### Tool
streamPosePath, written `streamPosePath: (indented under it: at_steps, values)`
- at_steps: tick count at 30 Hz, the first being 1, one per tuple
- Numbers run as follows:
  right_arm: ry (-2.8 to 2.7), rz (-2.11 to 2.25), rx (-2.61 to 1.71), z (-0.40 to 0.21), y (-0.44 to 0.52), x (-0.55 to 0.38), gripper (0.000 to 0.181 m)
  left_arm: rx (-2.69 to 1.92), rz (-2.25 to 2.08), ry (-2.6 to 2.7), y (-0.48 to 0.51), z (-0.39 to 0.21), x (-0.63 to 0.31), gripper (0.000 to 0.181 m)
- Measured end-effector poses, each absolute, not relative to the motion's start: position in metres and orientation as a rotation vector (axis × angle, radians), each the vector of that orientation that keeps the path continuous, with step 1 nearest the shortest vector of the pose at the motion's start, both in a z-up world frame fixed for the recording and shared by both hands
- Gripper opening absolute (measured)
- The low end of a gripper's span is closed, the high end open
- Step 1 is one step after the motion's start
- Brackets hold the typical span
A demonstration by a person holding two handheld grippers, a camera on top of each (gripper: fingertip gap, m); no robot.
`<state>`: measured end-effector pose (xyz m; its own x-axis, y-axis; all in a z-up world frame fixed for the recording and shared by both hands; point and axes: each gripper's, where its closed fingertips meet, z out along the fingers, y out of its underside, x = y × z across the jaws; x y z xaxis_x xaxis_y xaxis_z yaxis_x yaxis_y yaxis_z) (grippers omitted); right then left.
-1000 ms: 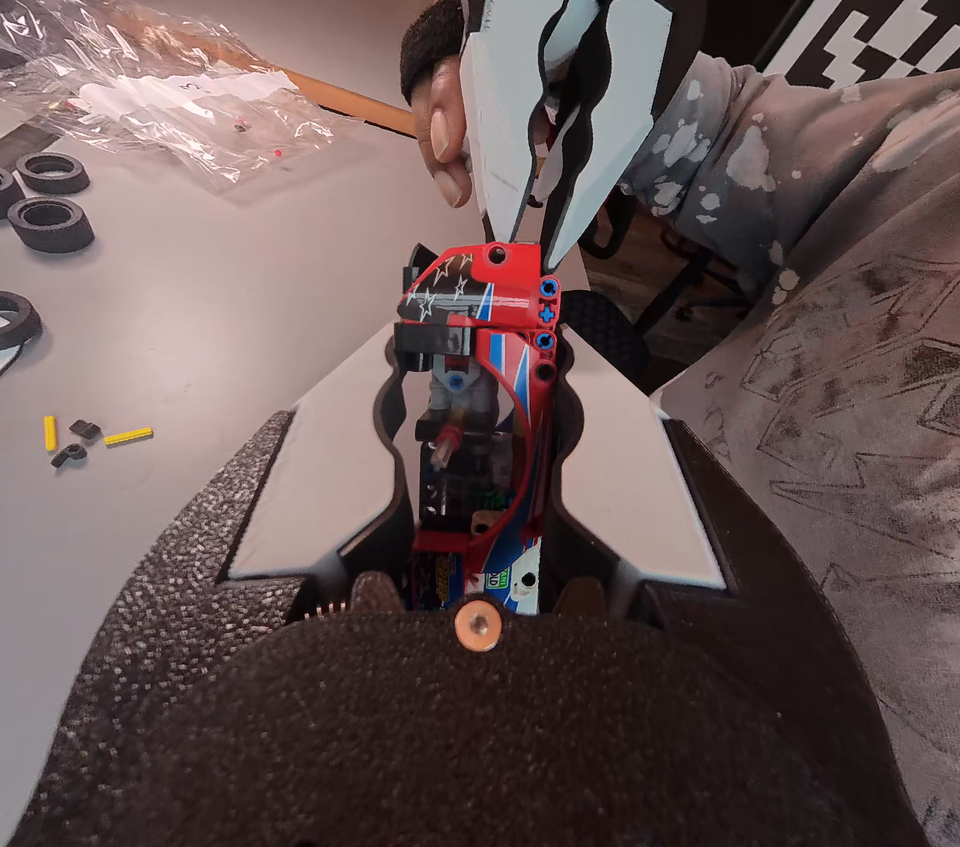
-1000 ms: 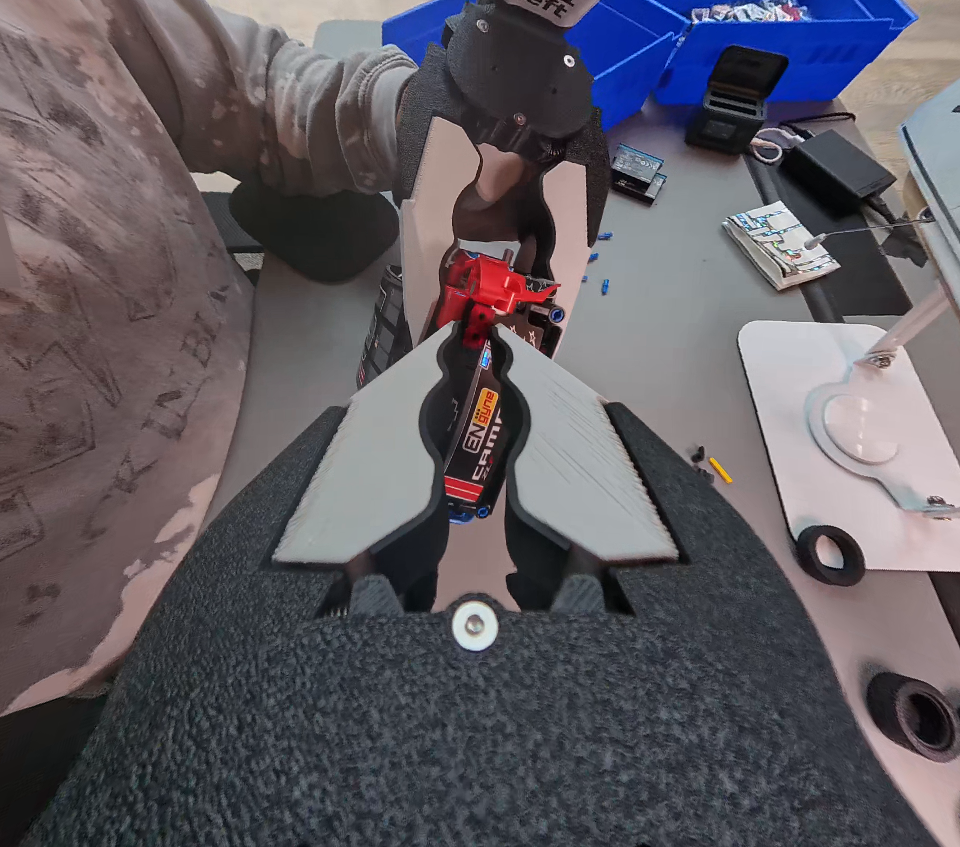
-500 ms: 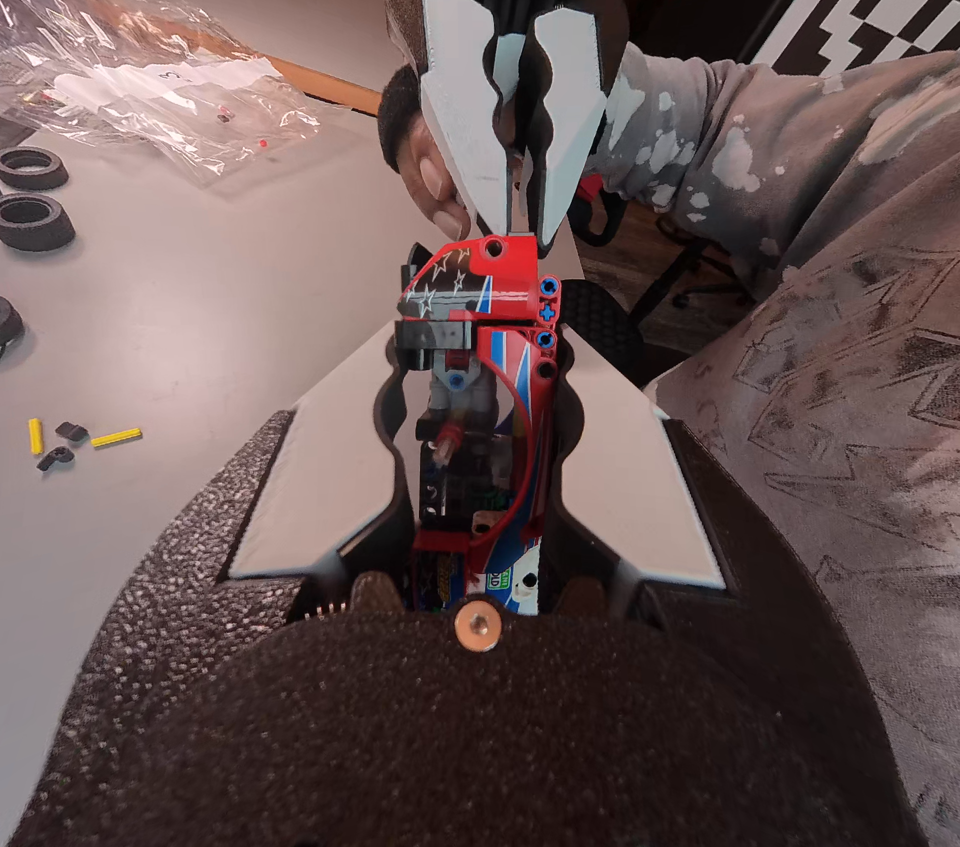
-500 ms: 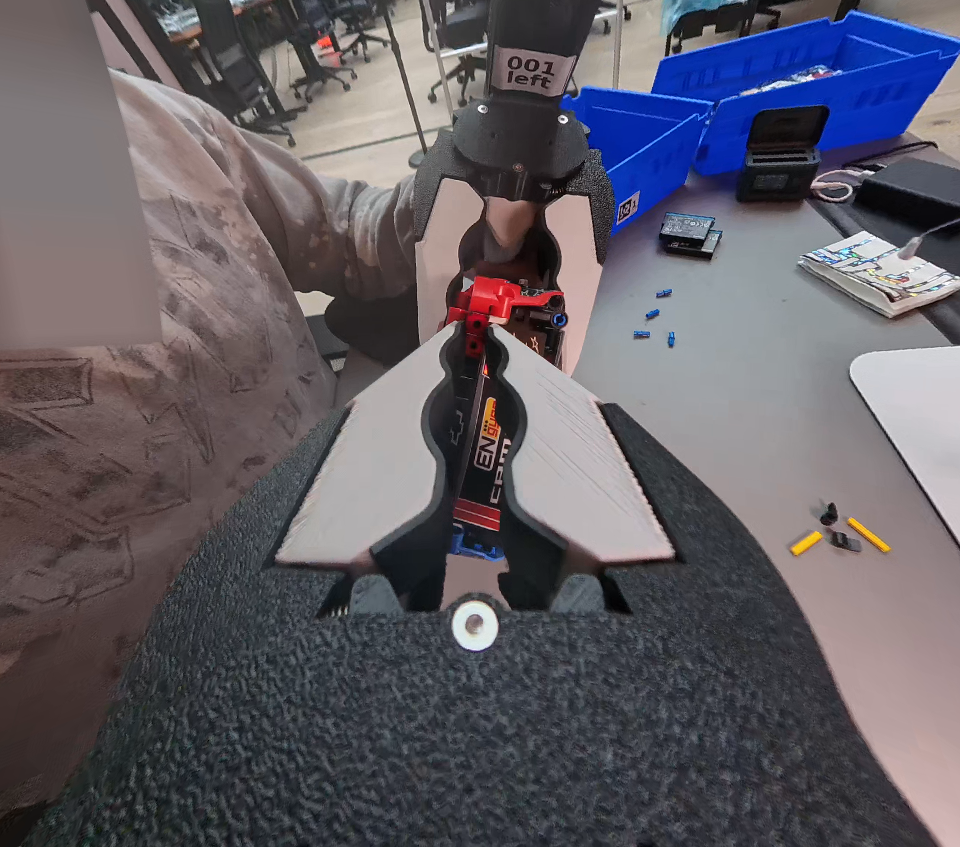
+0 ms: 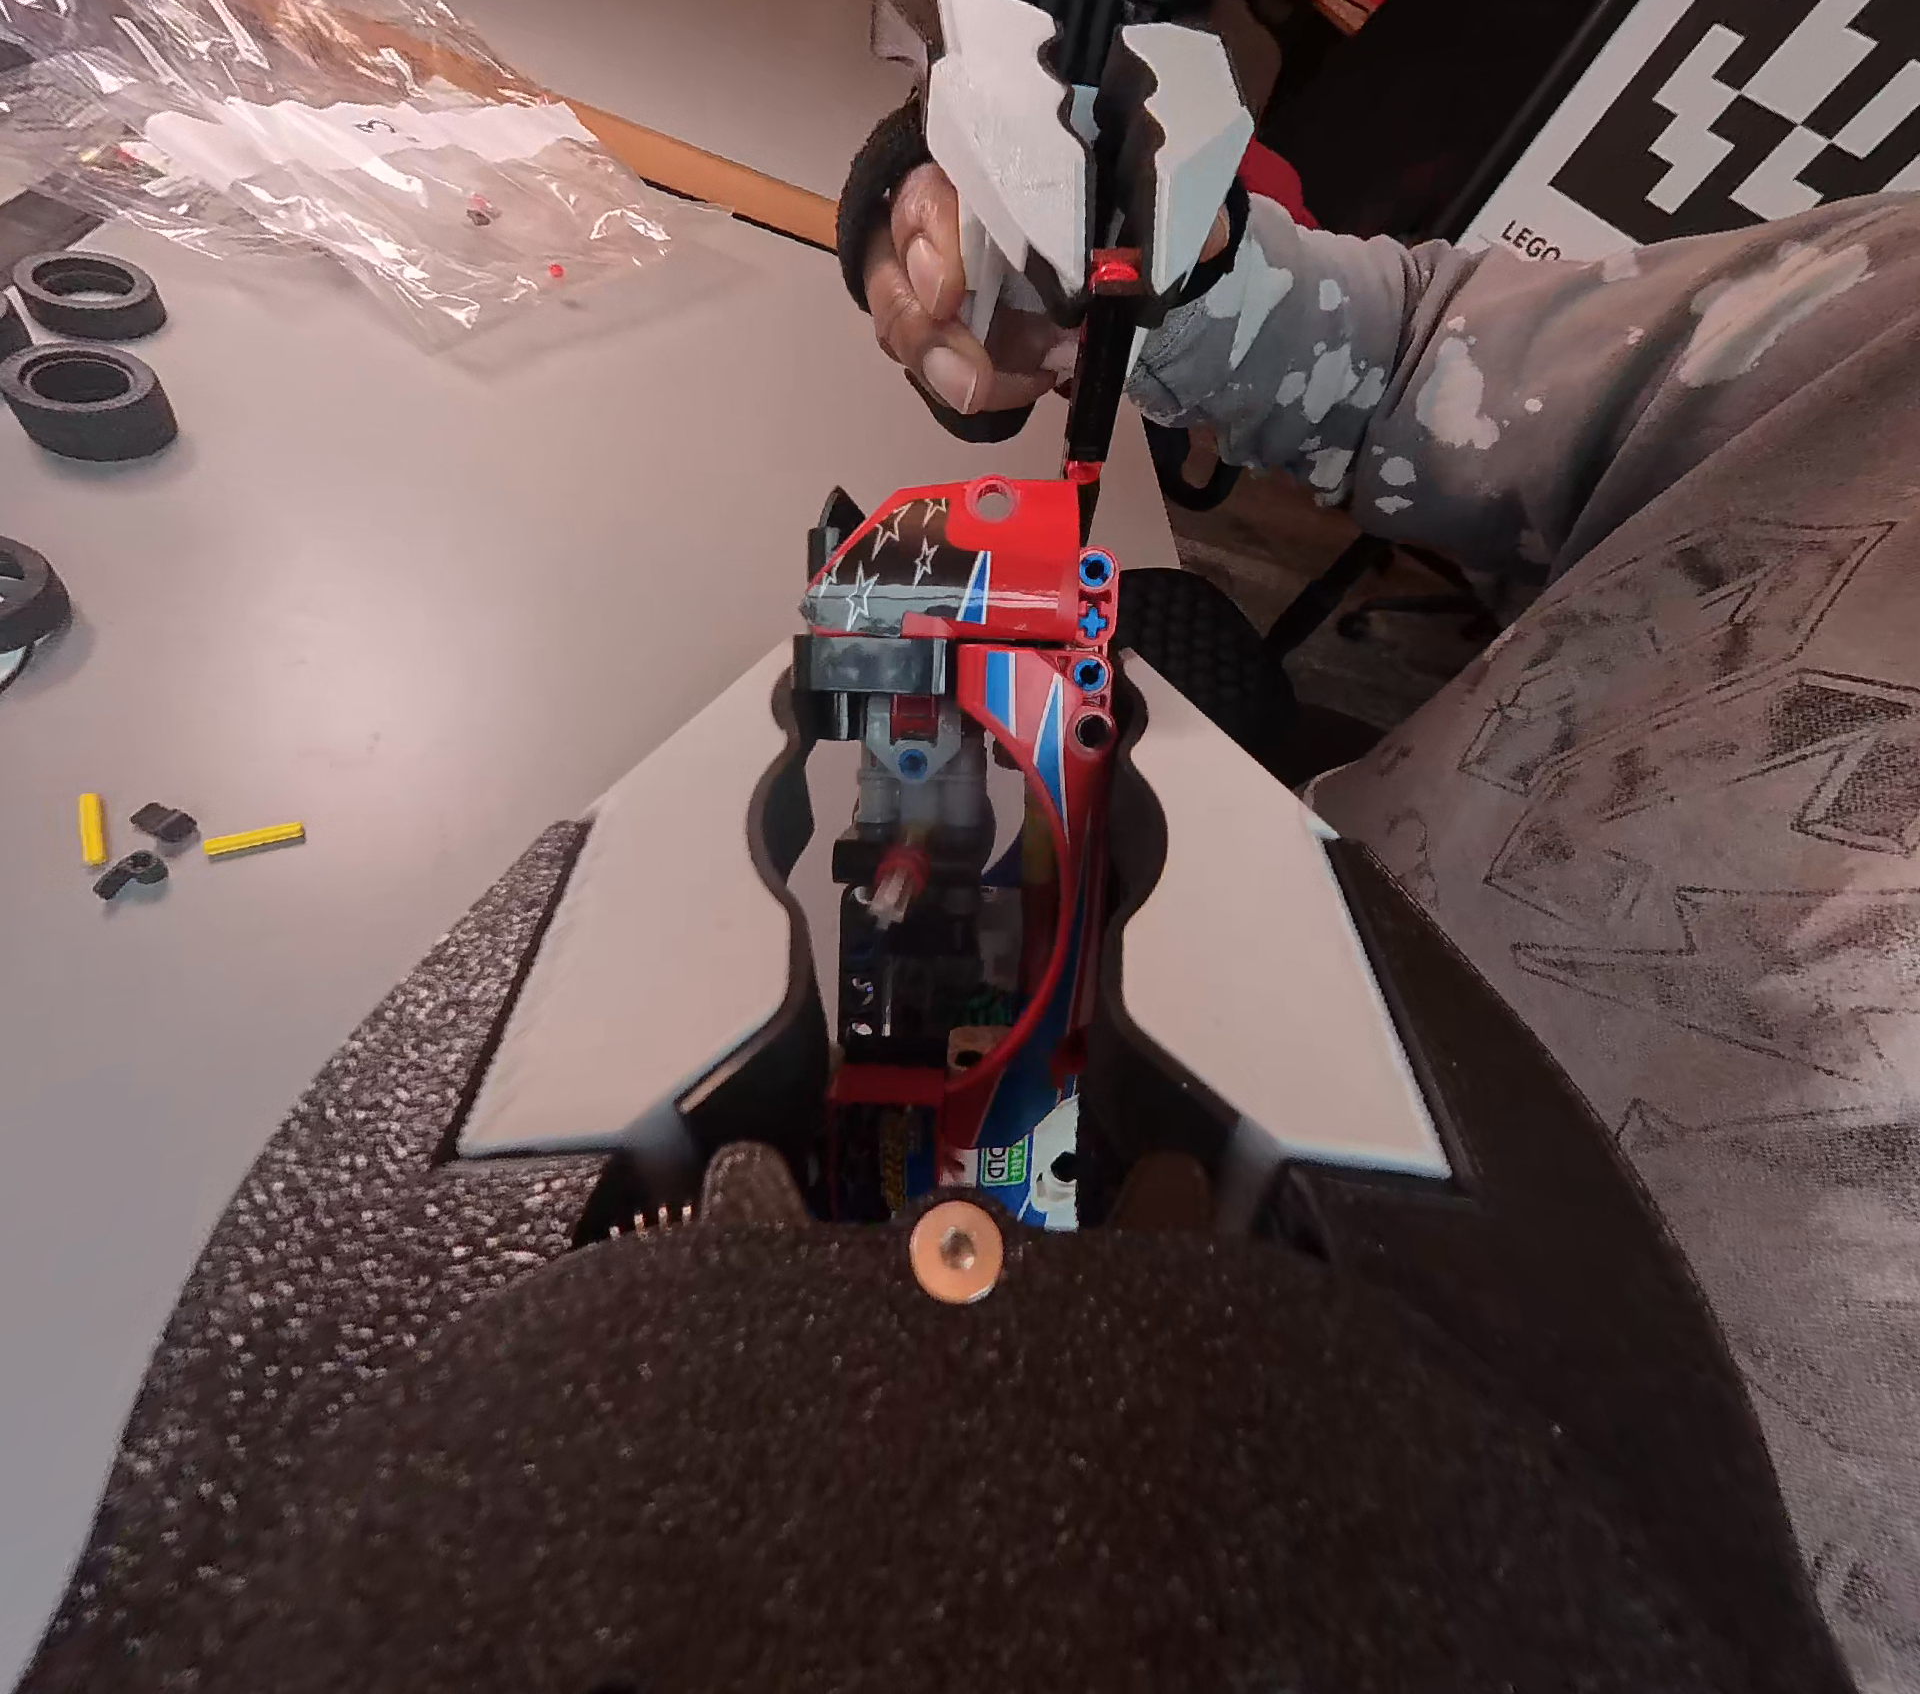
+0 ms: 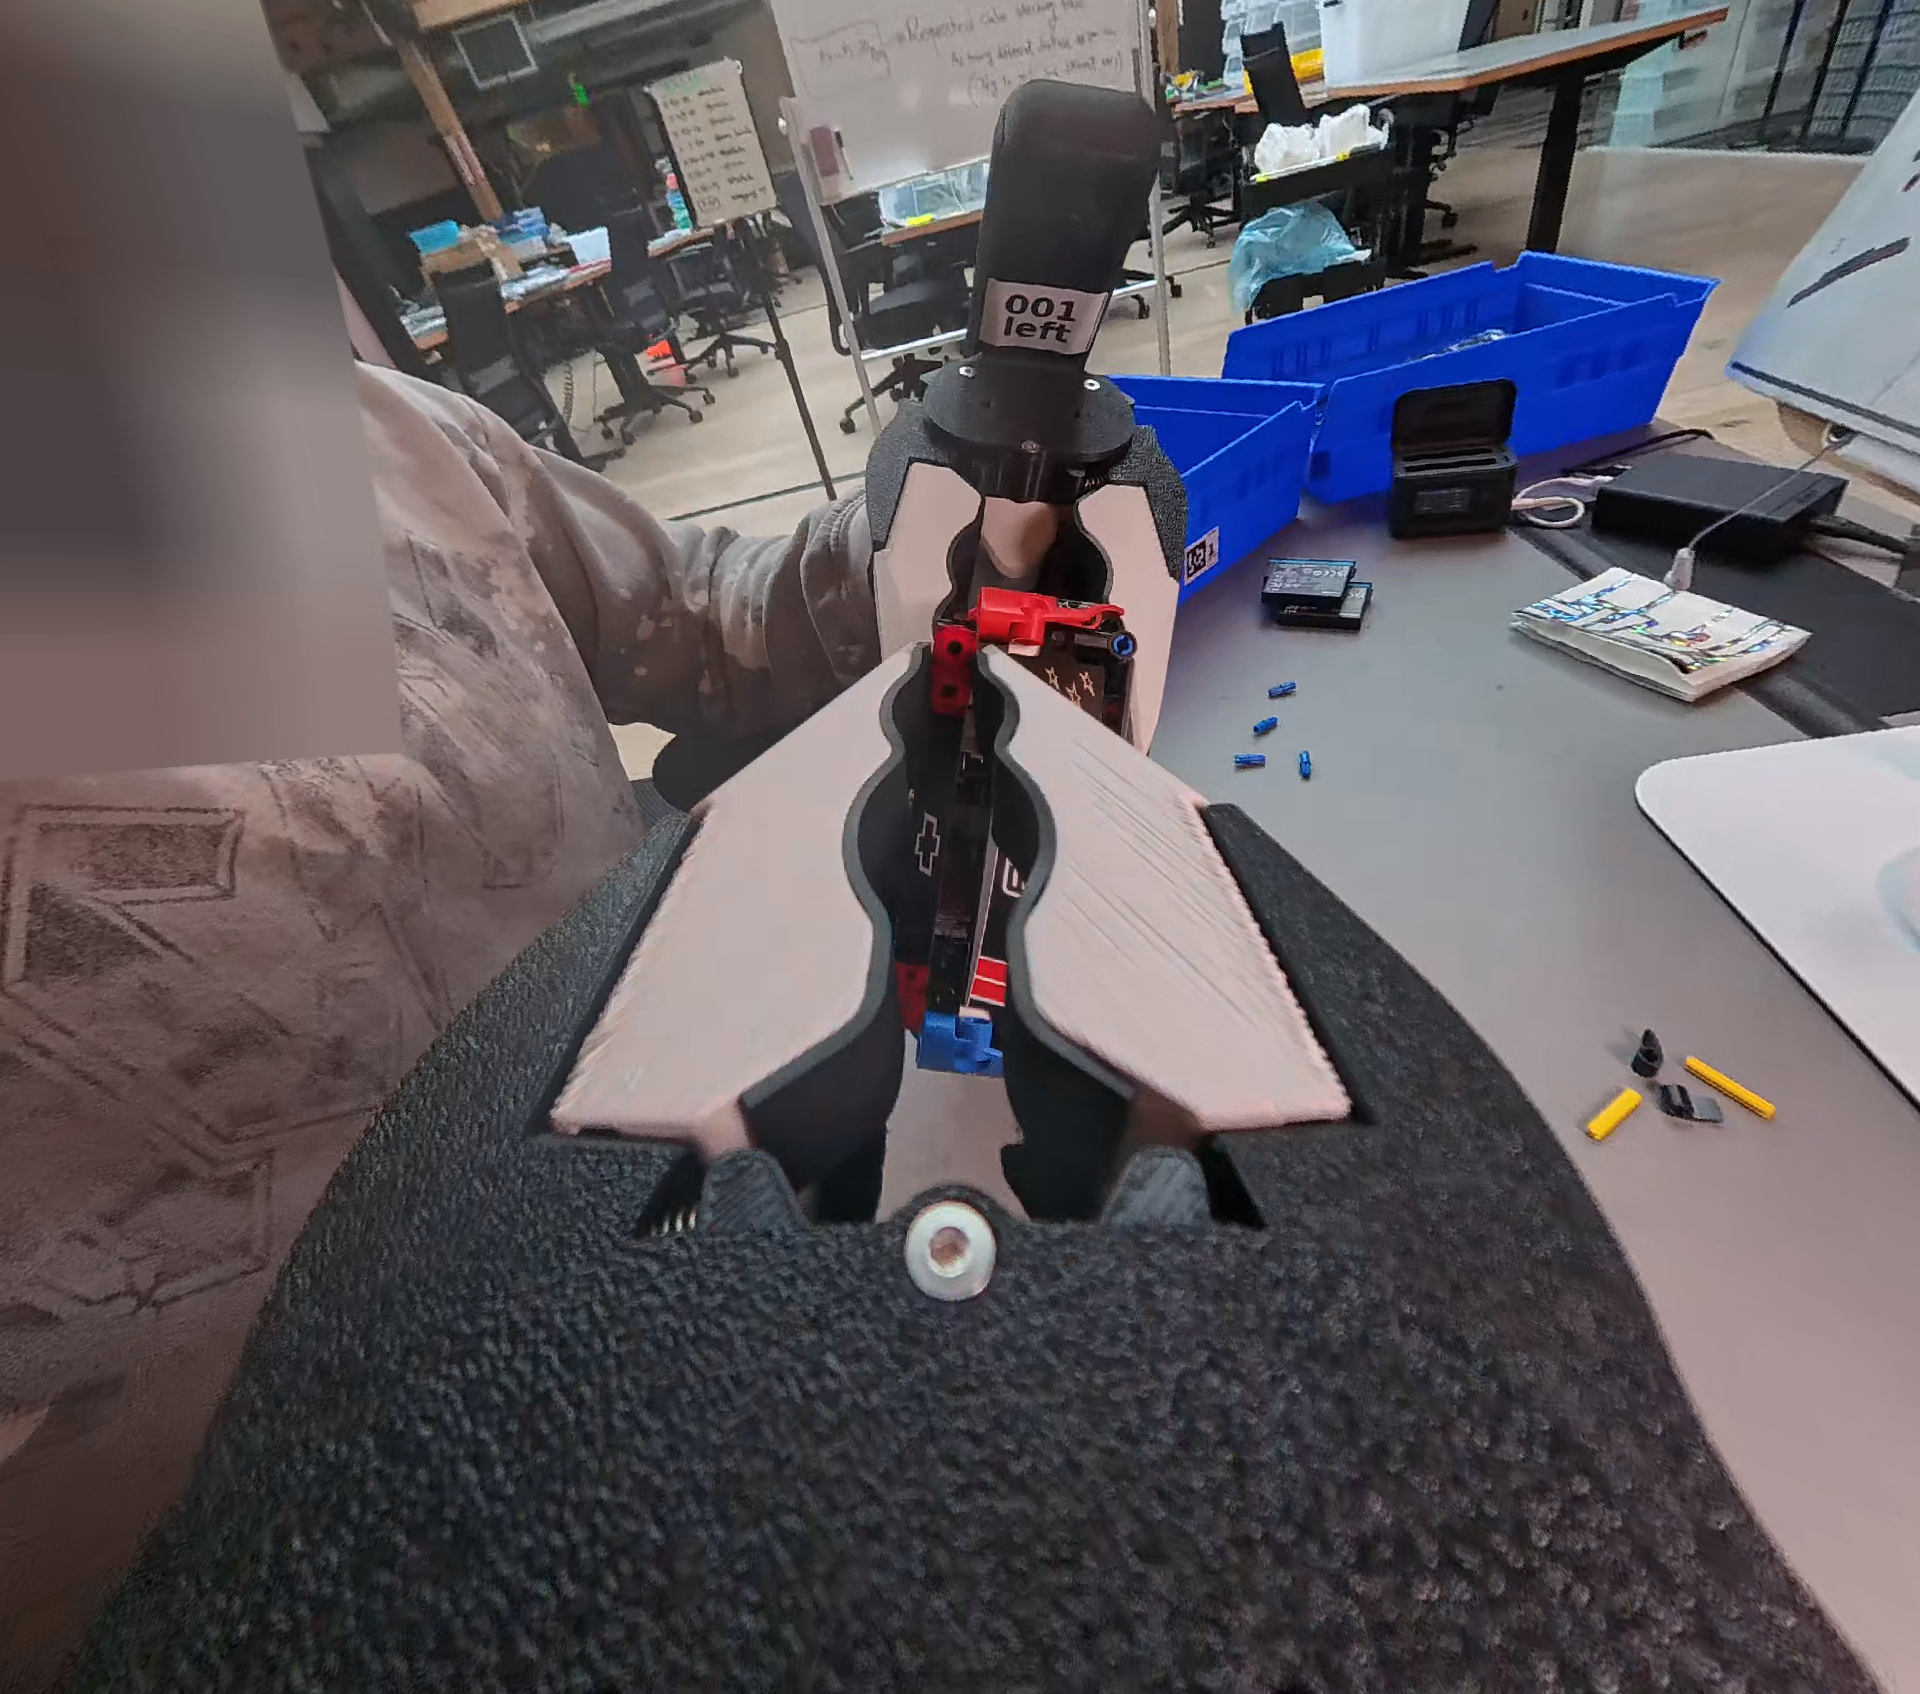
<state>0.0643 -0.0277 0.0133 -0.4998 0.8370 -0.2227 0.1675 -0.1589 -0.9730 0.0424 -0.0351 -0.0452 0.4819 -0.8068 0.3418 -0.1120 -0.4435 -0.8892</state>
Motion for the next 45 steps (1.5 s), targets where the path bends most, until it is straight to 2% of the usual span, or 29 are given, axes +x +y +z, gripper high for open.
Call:
streamPosePath:
  at_steps: [8, 13, 30, 36, 40, 45]
  values:
    - [-1.475, 1.794, -1.177, 0.03, -0.012, 0.072, 0.008, -1.911, -1.092, 0.741, -0.029, -0.052, 0.041, 0.053]
    - [-1.375, 1.753, -1.24, 0.018, 0.003, 0.096, 0.008, -1.957, -1.181, 0.764, -0.02, -0.061, 0.044, 0.053]
    - [-0.878, 1.921, -1.447, -0.035, 0.048, 0.162, 0.008, -2.549, -1.536, 1.01, 0.043, -0.173, 0.111, 0.057]
    - [-0.862, 1.949, -1.461, -0.045, 0.048, 0.164, 0.008, -2.574, -1.481, 1.043, 0.061, -0.19, 0.117, 0.063]
    - [-0.881, 1.955, -1.459, -0.048, 0.045, 0.158, 0.008, -2.533, -1.452, 1.007, 0.071, -0.195, 0.122, 0.053]
    - [-0.907, 1.949, -1.452, -0.048, 0.04, 0.148, 0.008, -2.322, -1.208, 1.022, 0.093, -0.173, 0.121, 0.065]
